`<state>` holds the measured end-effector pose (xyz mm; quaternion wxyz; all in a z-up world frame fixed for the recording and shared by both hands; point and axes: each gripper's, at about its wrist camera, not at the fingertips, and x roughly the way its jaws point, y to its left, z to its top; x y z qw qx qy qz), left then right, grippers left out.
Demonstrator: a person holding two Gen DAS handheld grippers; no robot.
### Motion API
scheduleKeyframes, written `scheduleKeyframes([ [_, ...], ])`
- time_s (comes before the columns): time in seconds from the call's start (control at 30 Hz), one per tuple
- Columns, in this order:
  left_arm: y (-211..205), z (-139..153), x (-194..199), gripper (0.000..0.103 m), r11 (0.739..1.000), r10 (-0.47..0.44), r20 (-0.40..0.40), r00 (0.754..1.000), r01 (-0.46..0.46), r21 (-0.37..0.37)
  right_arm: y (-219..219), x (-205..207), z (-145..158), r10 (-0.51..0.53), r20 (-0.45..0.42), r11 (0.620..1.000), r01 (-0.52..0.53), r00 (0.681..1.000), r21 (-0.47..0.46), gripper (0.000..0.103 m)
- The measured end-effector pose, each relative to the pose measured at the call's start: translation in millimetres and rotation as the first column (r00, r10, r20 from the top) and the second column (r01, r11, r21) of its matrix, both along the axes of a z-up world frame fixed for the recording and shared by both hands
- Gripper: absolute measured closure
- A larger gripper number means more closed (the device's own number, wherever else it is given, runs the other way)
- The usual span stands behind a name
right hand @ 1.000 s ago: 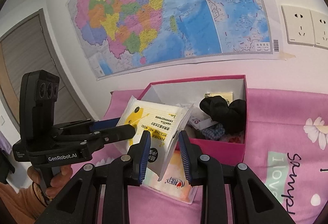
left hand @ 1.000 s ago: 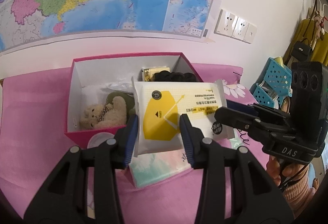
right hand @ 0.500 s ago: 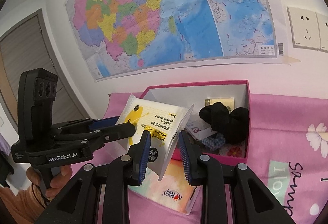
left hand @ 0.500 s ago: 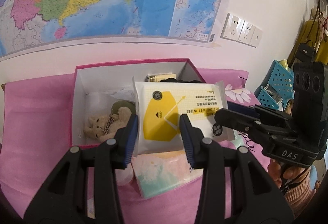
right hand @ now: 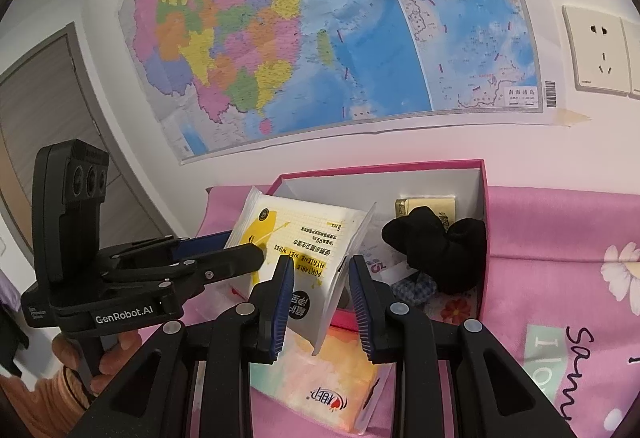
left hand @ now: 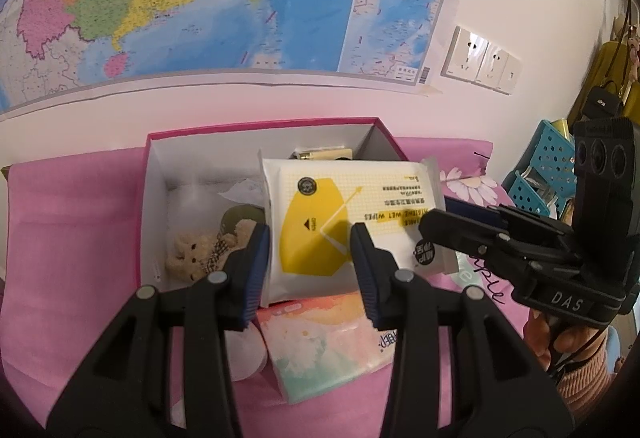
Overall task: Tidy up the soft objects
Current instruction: 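Lower the wet-wipes pack into the pink box and open the right tool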
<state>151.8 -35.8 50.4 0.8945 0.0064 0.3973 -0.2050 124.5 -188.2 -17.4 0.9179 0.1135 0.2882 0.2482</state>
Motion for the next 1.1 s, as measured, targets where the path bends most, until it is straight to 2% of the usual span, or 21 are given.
scheduleKeyframes([
  [0.33,0.7,-2.3,13.3,0.060,1.000,-0.006,-0.028,1.000,0.006,0.001,0.5,6.6,0.7,-0.009,-0.004,1.000,0.009,1.000,0.001,0.074],
  [0.77,1.2,-4.1,35.6,0.060,0.999,0.025,-0.037,0.999,-0.023,0.046,3.7,25.5,2.3,-0.017,-0.021,1.000,0.017,1.000,0.026,0.074],
  [1.1,8.3,-17.5,64.3,0.060,0.997,0.062,-0.121,0.991,-0.055,0.062,8.7,51.4,-4.3,-0.017,-0.069,0.998,0.021,0.997,0.060,0.074],
])
